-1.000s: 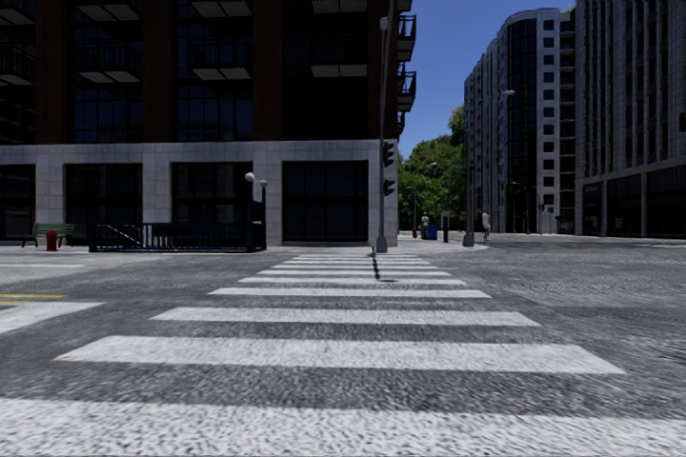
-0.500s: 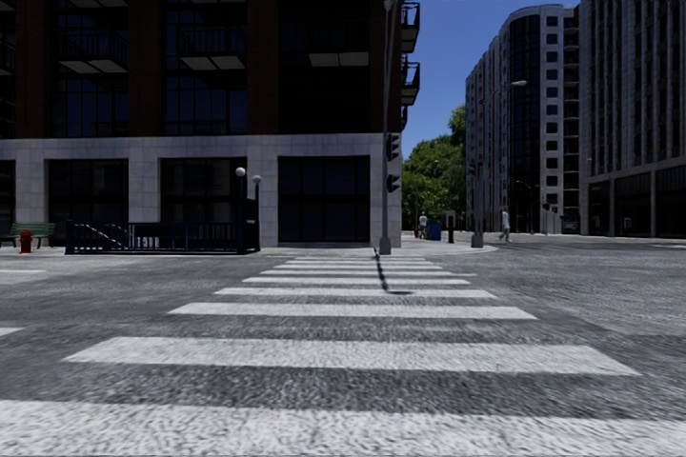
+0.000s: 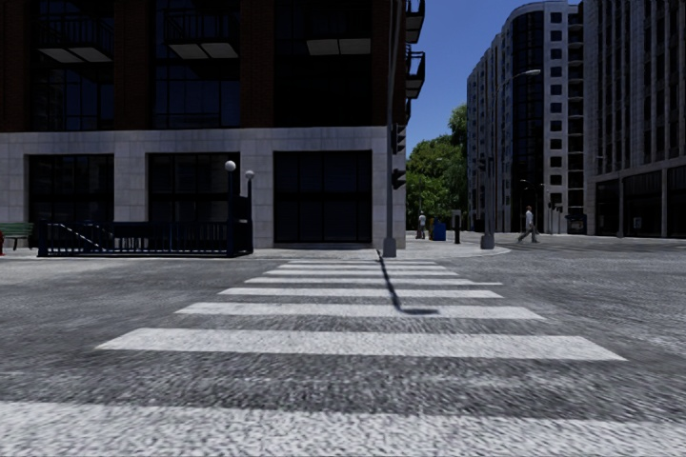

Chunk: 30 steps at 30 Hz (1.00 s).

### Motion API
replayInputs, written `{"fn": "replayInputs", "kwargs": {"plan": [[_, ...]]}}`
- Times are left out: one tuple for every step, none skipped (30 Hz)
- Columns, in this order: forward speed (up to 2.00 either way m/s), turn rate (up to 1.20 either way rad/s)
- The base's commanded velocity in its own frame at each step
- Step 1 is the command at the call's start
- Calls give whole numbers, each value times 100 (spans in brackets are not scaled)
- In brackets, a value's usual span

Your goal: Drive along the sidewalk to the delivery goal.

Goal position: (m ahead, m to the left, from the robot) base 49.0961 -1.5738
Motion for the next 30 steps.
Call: {"fn": "replayInputs", "kwargs": {"plan": [[200, 0], [200, 0], [200, 0], [200, 0], [200, 0], [200, 0], [200, 0], [200, 0], [200, 0], [200, 0], [200, 0], [200, 0], [200, 0], [200, 0], [200, 0], [200, 0], [200, 0], [200, 0], [200, 0], [200, 0], [200, 0], [200, 0], [200, 0], [200, 0], [200, 0], [200, 0], [200, 0], [200, 0], [200, 0], [200, 0]]}}
